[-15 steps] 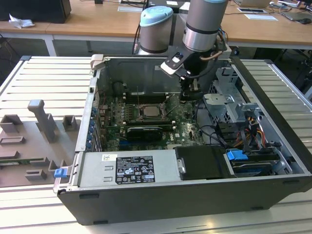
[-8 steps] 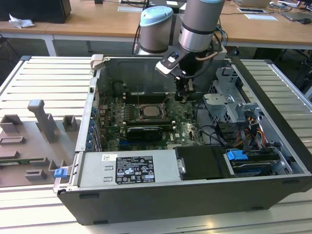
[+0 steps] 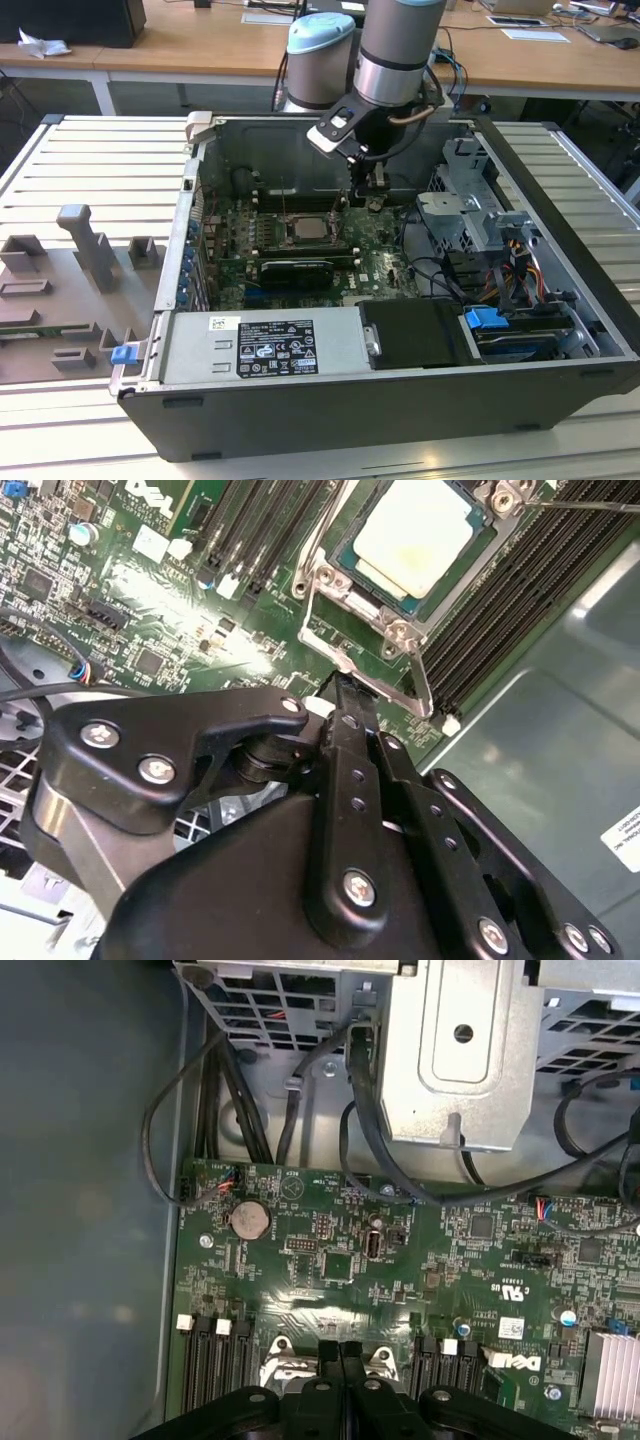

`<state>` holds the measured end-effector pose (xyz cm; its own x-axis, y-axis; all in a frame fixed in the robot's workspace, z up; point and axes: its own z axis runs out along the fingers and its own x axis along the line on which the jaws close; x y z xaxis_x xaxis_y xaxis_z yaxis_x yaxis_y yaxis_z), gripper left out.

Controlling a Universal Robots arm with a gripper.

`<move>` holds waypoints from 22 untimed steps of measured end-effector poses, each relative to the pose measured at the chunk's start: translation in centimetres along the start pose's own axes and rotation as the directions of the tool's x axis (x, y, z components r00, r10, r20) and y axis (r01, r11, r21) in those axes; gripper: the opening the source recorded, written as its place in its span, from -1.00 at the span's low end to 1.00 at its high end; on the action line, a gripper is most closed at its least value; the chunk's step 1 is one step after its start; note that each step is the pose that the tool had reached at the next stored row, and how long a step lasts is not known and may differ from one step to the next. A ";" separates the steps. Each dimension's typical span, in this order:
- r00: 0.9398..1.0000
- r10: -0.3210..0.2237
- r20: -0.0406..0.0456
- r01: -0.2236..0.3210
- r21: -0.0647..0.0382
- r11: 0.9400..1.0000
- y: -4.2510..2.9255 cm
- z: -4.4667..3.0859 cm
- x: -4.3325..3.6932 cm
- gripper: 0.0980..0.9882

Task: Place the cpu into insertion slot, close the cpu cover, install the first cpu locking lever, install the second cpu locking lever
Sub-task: 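Close the cpu cover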

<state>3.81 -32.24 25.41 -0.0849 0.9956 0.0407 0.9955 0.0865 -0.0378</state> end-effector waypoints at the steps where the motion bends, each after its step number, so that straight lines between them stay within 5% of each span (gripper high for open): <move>1: 1.000 0.000 0.000 0.000 0.000 1.000 -0.03 0.00 0.00 -0.98; 22: 1.000 0.000 0.000 0.000 0.000 1.000 -1.11 0.05 0.09 -0.98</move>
<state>2.69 -32.24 25.40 -0.0849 0.9956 0.0408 0.9955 0.0865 -0.0378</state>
